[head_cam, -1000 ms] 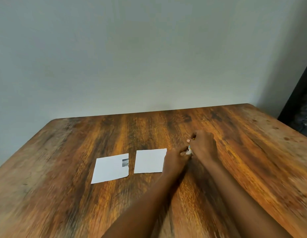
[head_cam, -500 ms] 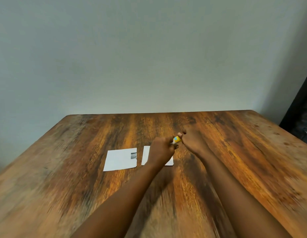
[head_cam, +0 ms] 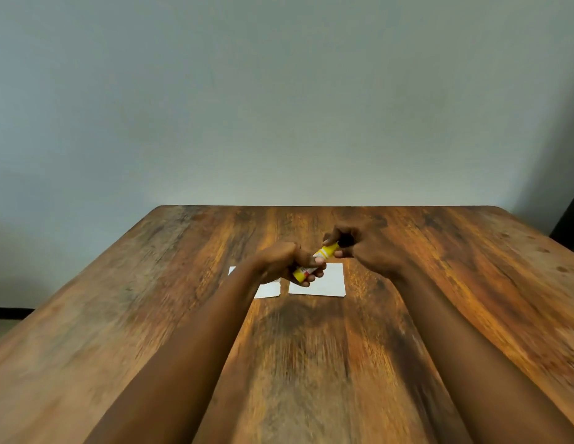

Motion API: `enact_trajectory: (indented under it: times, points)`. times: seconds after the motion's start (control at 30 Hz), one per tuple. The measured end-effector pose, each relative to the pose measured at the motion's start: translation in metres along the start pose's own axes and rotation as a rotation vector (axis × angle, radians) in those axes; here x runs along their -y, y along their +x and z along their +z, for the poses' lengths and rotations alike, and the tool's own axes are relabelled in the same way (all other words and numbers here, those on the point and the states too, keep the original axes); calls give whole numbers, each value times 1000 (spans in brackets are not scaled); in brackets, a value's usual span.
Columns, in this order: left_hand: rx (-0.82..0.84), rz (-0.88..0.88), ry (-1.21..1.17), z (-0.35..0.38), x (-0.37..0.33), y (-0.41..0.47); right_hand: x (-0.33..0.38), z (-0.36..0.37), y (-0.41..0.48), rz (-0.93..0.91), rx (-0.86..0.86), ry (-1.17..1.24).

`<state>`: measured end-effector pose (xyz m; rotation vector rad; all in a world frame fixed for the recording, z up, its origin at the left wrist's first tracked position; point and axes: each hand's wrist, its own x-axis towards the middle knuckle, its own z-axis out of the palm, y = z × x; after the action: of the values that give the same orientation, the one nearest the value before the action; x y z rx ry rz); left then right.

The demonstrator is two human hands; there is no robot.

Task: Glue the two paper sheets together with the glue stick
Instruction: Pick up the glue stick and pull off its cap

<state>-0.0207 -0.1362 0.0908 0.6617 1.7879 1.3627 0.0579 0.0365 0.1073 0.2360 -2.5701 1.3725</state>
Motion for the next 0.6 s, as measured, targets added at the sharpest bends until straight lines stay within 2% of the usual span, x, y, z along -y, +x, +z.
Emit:
enact_trajectory:
  times: [0.13, 0.27, 0.4, 0.47, 0.6]
  points:
    - [149, -71, -181, -13, 9, -13, 2, 13, 1, -53, -11, 56]
    - [320, -147, -317, -26, 19, -24, 7, 7, 3, -90, -99, 257]
    - [191, -53, -433, -29, 27, -26, 1, -3, 2, -33, -75, 218]
    - [89, 8, -419, -23, 29, -23, -13, 2, -4, 62, -96, 272]
    - [-97, 104, -352, -11, 33, -14, -46, 15, -17, 253, -246, 394]
